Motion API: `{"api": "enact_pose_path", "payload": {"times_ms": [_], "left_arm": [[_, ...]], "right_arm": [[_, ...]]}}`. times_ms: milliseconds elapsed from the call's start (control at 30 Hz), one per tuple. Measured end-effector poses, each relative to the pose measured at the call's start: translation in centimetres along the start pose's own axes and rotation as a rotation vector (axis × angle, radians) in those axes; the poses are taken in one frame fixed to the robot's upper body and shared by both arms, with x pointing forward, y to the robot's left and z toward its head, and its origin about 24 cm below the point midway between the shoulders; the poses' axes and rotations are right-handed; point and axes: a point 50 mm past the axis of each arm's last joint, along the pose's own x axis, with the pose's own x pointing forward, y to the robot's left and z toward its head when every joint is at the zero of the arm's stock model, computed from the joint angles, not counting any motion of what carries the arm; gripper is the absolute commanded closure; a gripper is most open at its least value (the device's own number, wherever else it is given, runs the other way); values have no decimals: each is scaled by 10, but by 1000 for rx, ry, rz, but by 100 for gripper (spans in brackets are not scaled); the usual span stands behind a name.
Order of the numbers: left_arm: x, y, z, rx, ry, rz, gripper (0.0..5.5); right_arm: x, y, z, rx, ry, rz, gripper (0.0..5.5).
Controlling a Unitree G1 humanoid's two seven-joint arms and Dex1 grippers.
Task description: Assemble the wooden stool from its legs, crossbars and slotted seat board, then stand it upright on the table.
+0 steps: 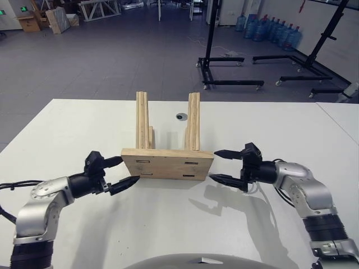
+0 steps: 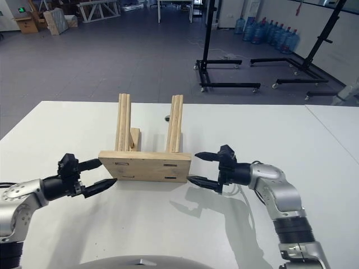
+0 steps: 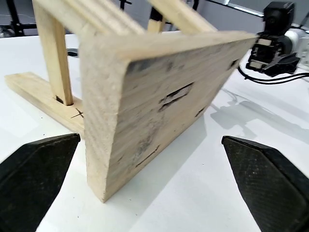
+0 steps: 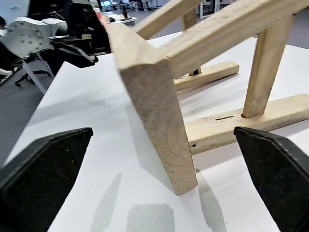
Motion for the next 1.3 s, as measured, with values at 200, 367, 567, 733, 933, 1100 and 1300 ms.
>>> {"api": "enact_pose_path", "payload": {"times_ms": [200, 367, 567, 733, 933, 1100, 1300], "left_arm": [[14, 8, 0, 53, -4, -17, 11], [22, 4, -3, 97, 3, -70, 86], [20, 7, -8, 134, 37, -82, 178], [20, 8, -11, 142, 72, -108, 248], [24, 9, -10, 107, 119, -167, 318], [25, 11, 0, 21, 140, -186, 319], [26, 10, 51, -116, 25, -171, 319]], "right_arm": [[14, -3, -2, -32, 4, 5, 10], [24, -5, -2, -62, 3, 0, 77], [27, -4, -6, -87, 19, 15, 187], [25, -1, -13, -96, 51, 39, 273], [21, -2, -14, -96, 70, 50, 349], [19, -5, -4, -23, 92, 54, 349], [12, -13, 41, 183, 8, 51, 349]]}}
